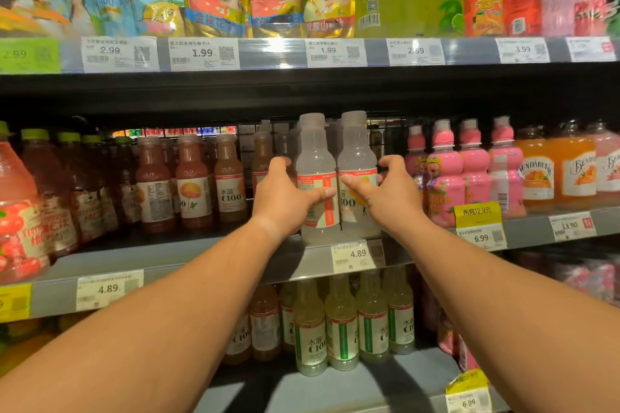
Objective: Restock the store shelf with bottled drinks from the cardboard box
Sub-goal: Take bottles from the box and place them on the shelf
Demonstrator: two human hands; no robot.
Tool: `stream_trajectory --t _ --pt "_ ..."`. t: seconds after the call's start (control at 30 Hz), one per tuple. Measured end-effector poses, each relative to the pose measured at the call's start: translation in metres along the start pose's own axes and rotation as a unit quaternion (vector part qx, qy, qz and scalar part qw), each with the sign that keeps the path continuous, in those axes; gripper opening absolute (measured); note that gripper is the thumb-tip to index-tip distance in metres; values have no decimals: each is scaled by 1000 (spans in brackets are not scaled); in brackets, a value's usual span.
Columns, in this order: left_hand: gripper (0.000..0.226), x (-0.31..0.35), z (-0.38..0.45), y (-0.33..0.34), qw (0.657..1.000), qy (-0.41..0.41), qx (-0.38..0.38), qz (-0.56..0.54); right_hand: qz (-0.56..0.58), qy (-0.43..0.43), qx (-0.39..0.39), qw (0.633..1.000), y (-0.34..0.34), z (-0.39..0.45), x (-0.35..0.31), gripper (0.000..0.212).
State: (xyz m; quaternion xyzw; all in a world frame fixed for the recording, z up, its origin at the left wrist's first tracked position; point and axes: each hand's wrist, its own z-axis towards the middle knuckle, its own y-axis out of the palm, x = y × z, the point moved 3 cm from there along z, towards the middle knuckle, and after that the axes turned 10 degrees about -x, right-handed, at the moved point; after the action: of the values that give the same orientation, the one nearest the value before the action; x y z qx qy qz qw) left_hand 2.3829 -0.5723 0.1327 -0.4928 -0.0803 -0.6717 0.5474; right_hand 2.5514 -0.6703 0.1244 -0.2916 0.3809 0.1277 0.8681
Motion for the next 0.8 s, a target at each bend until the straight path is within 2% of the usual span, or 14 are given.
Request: stream_trajectory --t 0.1,0.2,0.3,0.37,0.5,0.57,0.63,0.7,0.8 --pt "52 -2 -4 -2 1000 -10 -1 -4 -23 1 2 1000 1 -1 0 71" --pt "41 2 -9 -3 999 -15 -9 30 -36 9 -9 999 0 -7 -3 70" --pt "47 8 -18 -9 996 -42 -35 71 -56 37 -18 998 -7 -22 -11 74" --pt "58 14 -33 -19 992 -56 -39 107 -81 28 16 996 -17 -43 -24 71" --pt "46 24 -101 -55 990 -16 47 135 -124 -47 49 990 -21 -118 -41 44" --pt "38 9 -151 -66 985 6 73 159 -118 -64 28 991 -4 -171 -30 37" --pt "35 -23 -210 -67 980 0 65 189 -122 -39 -16 992 26 -236 -7 35" --pt "34 -64 -271 -62 975 -36 43 213 -133 13 -69 989 60 -309 19 34" --pt "34 -129 -364 -50 968 -136 -5 212 -144 71 -149 976 108 -416 51 31"
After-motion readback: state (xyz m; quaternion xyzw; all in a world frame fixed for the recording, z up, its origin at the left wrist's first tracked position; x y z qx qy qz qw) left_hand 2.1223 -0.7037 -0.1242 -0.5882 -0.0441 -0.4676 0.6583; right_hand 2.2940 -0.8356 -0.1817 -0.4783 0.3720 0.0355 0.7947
